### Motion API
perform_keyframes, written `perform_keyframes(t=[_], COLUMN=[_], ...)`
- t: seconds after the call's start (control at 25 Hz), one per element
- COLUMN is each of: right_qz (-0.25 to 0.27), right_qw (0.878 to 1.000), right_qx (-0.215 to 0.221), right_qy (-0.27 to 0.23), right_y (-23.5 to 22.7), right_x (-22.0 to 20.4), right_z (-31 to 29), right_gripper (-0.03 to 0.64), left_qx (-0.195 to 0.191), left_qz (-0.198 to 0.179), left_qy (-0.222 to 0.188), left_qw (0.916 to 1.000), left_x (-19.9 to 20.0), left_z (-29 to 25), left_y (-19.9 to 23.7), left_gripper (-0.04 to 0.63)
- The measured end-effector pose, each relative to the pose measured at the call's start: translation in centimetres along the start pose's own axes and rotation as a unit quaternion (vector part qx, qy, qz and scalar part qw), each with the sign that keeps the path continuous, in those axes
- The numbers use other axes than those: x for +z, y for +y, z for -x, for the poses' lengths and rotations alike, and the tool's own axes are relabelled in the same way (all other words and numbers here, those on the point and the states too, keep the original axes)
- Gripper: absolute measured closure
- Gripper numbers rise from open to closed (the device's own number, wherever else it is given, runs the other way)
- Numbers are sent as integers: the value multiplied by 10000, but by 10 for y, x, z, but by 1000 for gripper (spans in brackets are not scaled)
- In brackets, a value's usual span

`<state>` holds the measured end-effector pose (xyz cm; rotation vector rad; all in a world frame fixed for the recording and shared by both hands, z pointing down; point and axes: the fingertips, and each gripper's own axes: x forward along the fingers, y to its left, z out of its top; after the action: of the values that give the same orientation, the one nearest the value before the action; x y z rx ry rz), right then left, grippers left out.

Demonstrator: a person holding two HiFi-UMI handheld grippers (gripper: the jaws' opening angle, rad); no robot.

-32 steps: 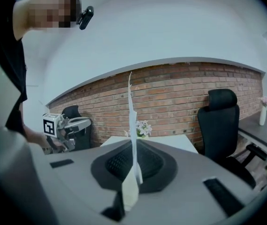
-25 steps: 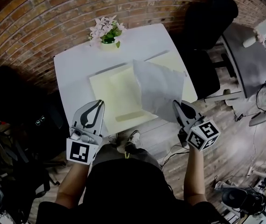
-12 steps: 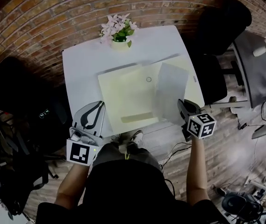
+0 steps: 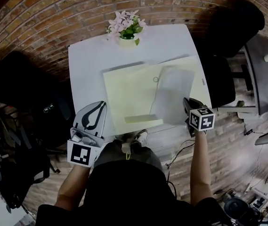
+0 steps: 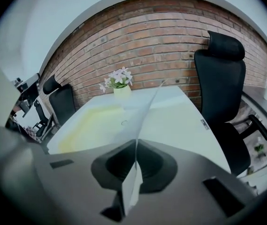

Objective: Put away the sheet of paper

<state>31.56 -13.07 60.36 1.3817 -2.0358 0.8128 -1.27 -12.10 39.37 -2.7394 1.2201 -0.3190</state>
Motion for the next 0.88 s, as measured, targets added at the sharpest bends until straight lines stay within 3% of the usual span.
perform_keyframes(t=[0.48,0.68,0.88], right_qz=[1209,1549,2259], right_qw=[9885,9850,9722], right_qx=[-494,-339,-125], right_qy=[767,678,602], right_y=[-22,-7,14], right_x=[-22,-15,-13], right_z=[-42,-60,-73], right_gripper=[603,603,603], left_qx=[210,332,402], left_qz=[-58,-67,-50], left_qy=[154,170,228], left_qw=[9996,9993,9989], left_x=[0,-1,-5], left_z=[-2,1,5], left_y=[1,2,3], left_gripper=[565,565,565])
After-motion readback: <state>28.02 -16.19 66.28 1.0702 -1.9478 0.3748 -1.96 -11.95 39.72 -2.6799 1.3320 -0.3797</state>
